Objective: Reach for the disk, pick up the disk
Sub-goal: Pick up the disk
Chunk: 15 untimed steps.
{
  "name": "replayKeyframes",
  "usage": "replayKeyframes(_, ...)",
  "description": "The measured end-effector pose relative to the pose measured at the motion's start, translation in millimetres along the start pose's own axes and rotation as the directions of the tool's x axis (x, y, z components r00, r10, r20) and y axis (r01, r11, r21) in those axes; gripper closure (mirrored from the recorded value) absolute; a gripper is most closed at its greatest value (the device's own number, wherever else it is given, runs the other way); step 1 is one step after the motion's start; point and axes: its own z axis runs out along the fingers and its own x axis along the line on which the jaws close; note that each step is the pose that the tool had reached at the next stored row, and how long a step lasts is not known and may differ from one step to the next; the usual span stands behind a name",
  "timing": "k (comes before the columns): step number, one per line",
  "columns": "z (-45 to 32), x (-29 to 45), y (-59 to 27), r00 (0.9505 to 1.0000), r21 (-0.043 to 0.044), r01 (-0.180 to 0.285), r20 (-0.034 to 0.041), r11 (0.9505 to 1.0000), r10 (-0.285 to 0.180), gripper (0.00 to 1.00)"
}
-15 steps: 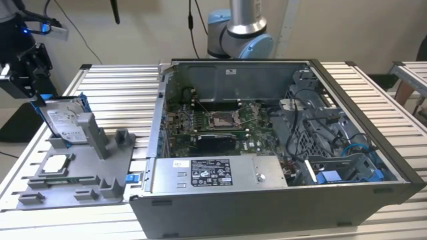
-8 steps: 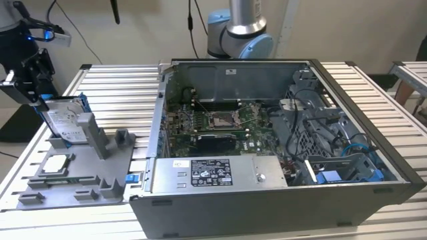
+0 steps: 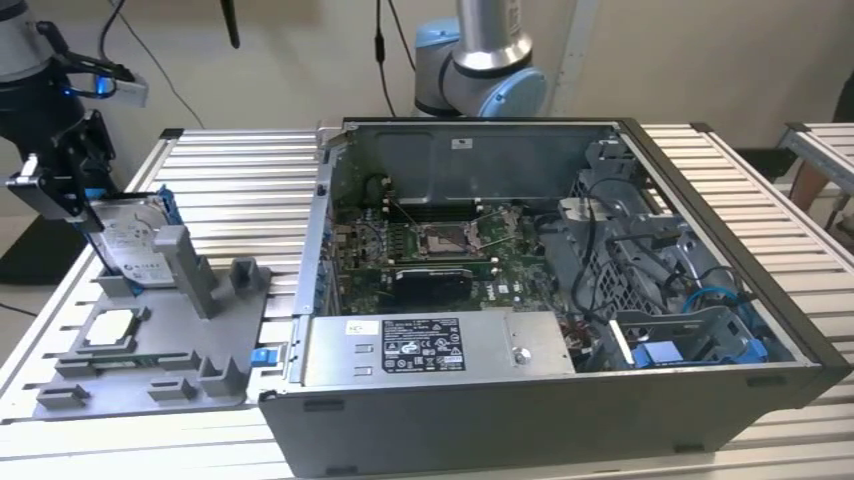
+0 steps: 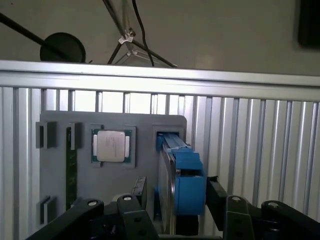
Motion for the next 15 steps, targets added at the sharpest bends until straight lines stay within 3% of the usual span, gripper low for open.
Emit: replayKeyframes(15, 27.2, 0.8, 0.8, 1.0, 0.0004, 0.005, 0.0, 1.0, -0.005, 0.0)
